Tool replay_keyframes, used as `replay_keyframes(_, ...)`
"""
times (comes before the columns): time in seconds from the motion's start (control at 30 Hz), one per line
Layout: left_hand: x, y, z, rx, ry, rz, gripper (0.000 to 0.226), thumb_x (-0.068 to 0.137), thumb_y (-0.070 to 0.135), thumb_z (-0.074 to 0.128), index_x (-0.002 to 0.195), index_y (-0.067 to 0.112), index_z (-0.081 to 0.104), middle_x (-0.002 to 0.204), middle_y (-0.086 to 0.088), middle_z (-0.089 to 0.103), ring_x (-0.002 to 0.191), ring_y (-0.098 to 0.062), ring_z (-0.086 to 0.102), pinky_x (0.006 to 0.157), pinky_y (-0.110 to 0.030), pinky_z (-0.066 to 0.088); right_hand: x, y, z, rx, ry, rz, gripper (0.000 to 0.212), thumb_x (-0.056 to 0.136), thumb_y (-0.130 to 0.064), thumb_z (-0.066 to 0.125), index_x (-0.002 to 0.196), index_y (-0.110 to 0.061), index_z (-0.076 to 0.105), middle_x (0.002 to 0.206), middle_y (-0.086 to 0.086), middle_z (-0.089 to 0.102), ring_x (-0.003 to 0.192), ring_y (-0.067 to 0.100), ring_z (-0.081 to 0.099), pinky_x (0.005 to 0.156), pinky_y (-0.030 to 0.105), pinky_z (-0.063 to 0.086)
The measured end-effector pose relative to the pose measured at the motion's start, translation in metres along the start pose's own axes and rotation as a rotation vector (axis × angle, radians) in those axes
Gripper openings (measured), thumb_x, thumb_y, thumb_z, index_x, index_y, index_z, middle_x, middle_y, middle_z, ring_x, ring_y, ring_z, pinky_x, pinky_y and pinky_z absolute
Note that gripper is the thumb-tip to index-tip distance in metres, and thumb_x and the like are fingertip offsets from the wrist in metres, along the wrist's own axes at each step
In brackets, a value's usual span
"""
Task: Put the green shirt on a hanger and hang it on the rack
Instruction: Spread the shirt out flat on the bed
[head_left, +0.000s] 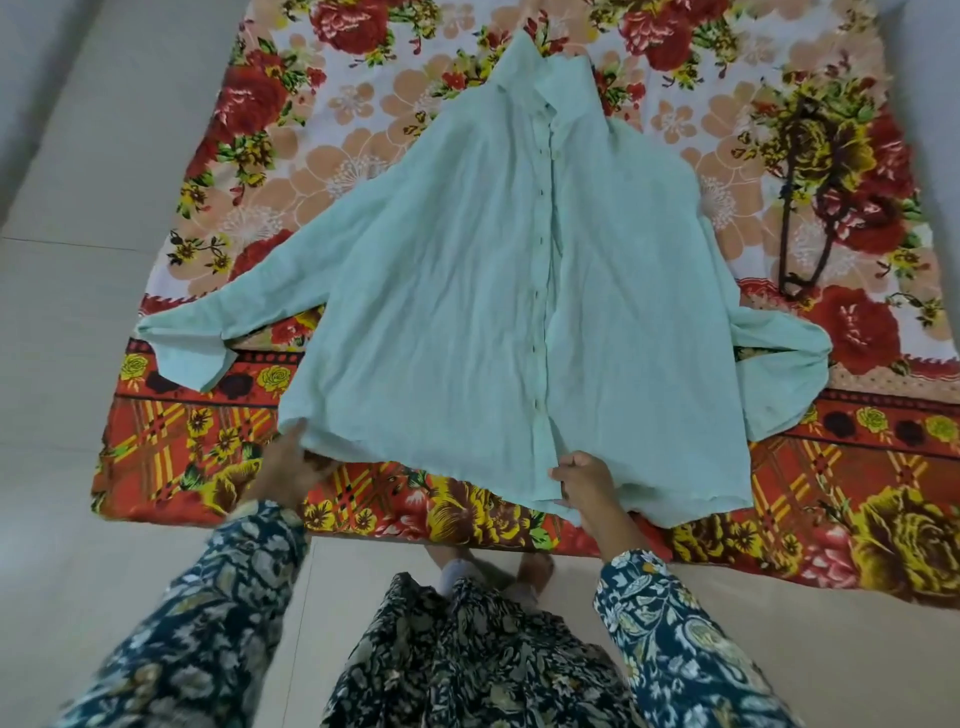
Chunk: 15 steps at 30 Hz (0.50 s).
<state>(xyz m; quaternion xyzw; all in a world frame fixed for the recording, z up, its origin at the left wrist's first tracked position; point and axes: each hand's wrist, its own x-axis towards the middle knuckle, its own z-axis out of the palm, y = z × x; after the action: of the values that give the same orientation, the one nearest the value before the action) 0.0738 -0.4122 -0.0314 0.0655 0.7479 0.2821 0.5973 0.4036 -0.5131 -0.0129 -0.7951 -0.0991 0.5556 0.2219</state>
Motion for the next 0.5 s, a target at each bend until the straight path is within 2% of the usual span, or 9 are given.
replay_keyframes(0.03, -0.017, -0.007, 0.009, -0.082, -0.001, -0.030, 0.020, 0.098, 0.018, 0.043, 0.115, 0.012, 0.049, 0.098, -0.010, 0.057, 0.095, -0.028, 0.056, 0.094, -0.040, 0.044, -0.002, 0.000, -0.001, -0.040, 0.007, -0.016, 0.011, 0.085, -0.003, 0.060, 0.081, -0.010, 0.053, 0.094, 0.013, 0.055, 0.083, 0.022, 0.053, 0.058, 0.027, 0.049)
replay_keyframes(0.07, -0.025, -0.013, 0.019, -0.045, -0.029, -0.054, 0.011, 0.095, 0.015, 0.047, 0.105, 0.012, 0.052, 0.093, -0.008, 0.057, 0.085, -0.022, 0.057, 0.084, -0.034, 0.048, -0.005, -0.001, -0.002, -0.100, -0.033, -0.028, 0.010, 0.086, -0.008, 0.062, 0.088, -0.009, 0.053, 0.092, 0.010, 0.054, 0.081, 0.019, 0.052, 0.057, 0.024, 0.046)
replay_keyframes(0.1, -0.029, -0.017, 0.026, -0.133, -0.092, -0.127, 0.004, 0.093, 0.012, 0.051, 0.094, 0.014, 0.055, 0.087, -0.004, 0.056, 0.076, -0.016, 0.059, 0.072, -0.025, 0.050, -0.007, -0.001, -0.004, -0.181, -0.104, -0.032, 0.017, 0.084, -0.011, 0.065, 0.096, -0.009, 0.053, 0.094, 0.007, 0.055, 0.081, 0.017, 0.053, 0.059, 0.023, 0.045)
replay_keyframes(0.17, -0.034, -0.025, 0.034, -0.177, -0.104, -0.185, 0.020, 0.090, 0.008, 0.055, 0.075, 0.021, 0.052, 0.073, 0.003, 0.051, 0.050, -0.006, 0.057, 0.046, -0.011, 0.044, -0.012, 0.000, -0.005, -0.441, -0.242, -0.054, 0.044, 0.077, -0.016, 0.073, 0.114, -0.008, 0.051, 0.107, 0.003, 0.056, 0.096, 0.019, 0.056, 0.074, 0.026, 0.046)
replay_keyframes(0.2, -0.036, -0.029, 0.037, -0.178, -0.119, -0.204, 0.022, 0.090, 0.008, 0.055, 0.072, 0.020, 0.051, 0.067, 0.003, 0.052, 0.039, -0.005, 0.053, 0.040, -0.012, 0.041, -0.012, 0.004, -0.005, -0.631, -0.251, -0.092, 0.059, 0.072, -0.019, 0.077, 0.121, -0.007, 0.047, 0.117, 0.004, 0.055, 0.107, 0.022, 0.054, 0.084, 0.030, 0.046)
replay_keyframes(0.27, -0.046, -0.031, 0.041, -0.173, -0.172, -0.247, 0.020, 0.090, 0.011, 0.055, 0.071, 0.014, 0.052, 0.056, 0.001, 0.058, 0.039, -0.007, 0.053, 0.044, -0.016, 0.043, -0.014, 0.013, 0.000, -1.003, -0.164, -0.205, 0.070, 0.070, -0.022, 0.075, 0.129, -0.009, 0.039, 0.128, 0.008, 0.046, 0.122, 0.027, 0.044, 0.096, 0.039, 0.044)
replay_keyframes(0.33, -0.053, -0.033, 0.051, -0.179, -0.240, -0.231, 0.015, 0.091, 0.016, 0.056, 0.076, 0.012, 0.055, 0.062, 0.000, 0.061, 0.052, -0.009, 0.056, 0.053, -0.019, 0.045, -0.018, 0.023, 0.004, -1.216, 0.016, -0.359, 0.058, 0.077, -0.017, 0.066, 0.128, -0.009, 0.039, 0.127, 0.009, 0.044, 0.123, 0.029, 0.040, 0.096, 0.041, 0.041)
replay_keyframes(0.43, -0.057, -0.036, 0.060, -0.349, -0.269, -0.128, 0.023, 0.098, 0.023, 0.046, 0.110, 0.009, 0.058, 0.094, -0.006, 0.069, 0.085, -0.018, 0.065, 0.074, -0.030, 0.054, -0.018, 0.039, 0.002, -1.253, 0.267, -0.586, 0.042, 0.063, -0.009, 0.074, 0.103, -0.008, 0.061, 0.100, 0.010, 0.061, 0.097, 0.030, 0.058, 0.079, 0.042, 0.047)
replay_keyframes(0.5, -0.062, -0.039, 0.061, -0.481, -0.278, -0.051, 0.024, 0.099, 0.022, 0.040, 0.116, 0.012, 0.054, 0.102, -0.006, 0.069, 0.097, -0.023, 0.061, 0.085, -0.037, 0.054, -0.013, 0.045, -0.004, -1.219, 0.289, -0.629, 0.031, 0.062, -0.001, 0.070, 0.093, -0.006, 0.067, 0.089, 0.012, 0.065, 0.088, 0.033, 0.060, 0.076, 0.043, 0.047)
